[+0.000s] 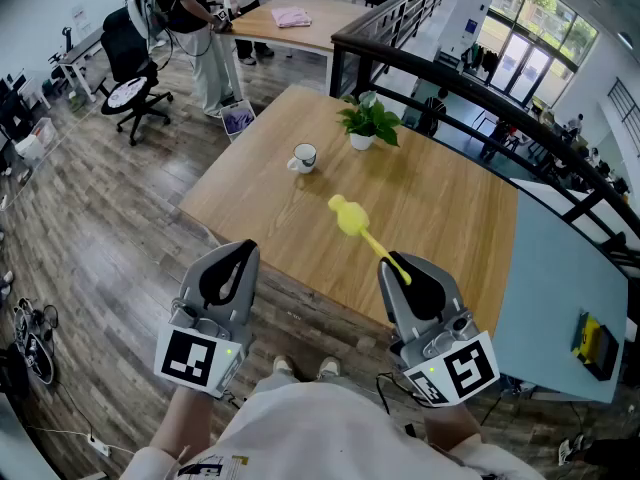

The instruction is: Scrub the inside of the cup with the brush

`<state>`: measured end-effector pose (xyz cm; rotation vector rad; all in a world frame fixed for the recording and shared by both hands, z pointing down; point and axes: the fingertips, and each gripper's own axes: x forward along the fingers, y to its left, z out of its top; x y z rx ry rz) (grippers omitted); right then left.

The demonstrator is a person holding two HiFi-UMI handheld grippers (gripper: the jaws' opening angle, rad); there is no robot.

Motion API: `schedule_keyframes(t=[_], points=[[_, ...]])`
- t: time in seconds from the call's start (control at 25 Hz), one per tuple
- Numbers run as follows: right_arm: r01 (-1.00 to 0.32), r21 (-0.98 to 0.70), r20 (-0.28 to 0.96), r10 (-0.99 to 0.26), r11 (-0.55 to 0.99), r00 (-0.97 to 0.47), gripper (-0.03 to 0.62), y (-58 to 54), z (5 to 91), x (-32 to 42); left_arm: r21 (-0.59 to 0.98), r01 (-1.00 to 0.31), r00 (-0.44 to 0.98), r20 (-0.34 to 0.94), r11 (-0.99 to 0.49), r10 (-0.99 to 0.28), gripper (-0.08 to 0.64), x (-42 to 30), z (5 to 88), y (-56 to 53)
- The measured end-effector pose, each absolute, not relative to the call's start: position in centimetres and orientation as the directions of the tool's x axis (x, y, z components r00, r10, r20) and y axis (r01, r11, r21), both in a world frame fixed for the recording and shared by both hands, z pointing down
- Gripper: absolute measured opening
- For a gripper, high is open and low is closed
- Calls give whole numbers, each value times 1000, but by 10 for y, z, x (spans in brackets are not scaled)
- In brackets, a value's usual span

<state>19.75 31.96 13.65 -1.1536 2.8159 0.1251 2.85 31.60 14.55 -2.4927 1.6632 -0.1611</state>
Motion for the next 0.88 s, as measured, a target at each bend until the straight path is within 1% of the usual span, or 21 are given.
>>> schedule_keyframes(t=[0.12, 0.32, 0.44, 0.64, 0.88], points=[[-701, 33, -114, -694, 713, -711, 34, 318, 135, 194, -168, -907, 387, 25, -386, -922, 2, 28, 149, 318], [-691, 20, -128, -684, 723, -719, 34, 317, 135, 191, -179, -905, 392, -1, -385, -920, 2, 30, 148, 318], [-689, 26, -125, -681, 725, -722, 34, 315, 135, 191, -174, -905, 392, 6, -387, -920, 3, 34, 150, 319], [-682, 12, -113, -676, 732, -728, 34, 312, 140, 198, -149, -909, 389, 43, -390, -920, 2, 46, 160, 318], [-662, 3, -105, -658, 750, -746, 34, 311, 149, 209, -165, -912, 375, 28, -375, -926, 2, 59, 167, 319]])
